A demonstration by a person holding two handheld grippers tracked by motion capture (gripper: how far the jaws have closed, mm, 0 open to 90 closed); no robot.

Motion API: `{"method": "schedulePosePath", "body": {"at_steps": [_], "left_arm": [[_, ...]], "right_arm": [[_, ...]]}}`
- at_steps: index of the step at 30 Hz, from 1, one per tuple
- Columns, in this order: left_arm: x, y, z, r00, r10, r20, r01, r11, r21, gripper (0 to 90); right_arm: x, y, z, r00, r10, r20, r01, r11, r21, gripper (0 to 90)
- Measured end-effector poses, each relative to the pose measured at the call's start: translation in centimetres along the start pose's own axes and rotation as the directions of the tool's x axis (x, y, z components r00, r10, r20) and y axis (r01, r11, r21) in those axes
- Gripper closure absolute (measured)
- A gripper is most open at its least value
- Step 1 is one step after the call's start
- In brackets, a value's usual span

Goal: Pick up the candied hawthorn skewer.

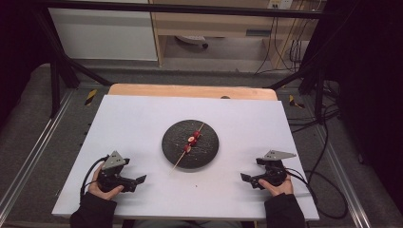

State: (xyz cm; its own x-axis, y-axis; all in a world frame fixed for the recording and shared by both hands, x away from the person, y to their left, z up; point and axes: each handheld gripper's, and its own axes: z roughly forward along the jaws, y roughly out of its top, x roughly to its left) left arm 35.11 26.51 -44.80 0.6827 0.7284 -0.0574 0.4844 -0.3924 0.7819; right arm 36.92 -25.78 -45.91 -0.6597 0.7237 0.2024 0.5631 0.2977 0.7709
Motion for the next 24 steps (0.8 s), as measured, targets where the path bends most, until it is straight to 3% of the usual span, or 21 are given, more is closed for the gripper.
{"method": "schedulePosePath", "body": {"at_steps": [24], "left_arm": [[-0.6, 1.2, 0.2, 0.9999, 0.014, -0.004, -0.014, 0.9999, -0.007, 4.6]], "right_arm": [[0.0, 0.1, -0.1, 1.0, -0.002, 0.002, 0.002, 1.0, -0.019, 0.5]]}}
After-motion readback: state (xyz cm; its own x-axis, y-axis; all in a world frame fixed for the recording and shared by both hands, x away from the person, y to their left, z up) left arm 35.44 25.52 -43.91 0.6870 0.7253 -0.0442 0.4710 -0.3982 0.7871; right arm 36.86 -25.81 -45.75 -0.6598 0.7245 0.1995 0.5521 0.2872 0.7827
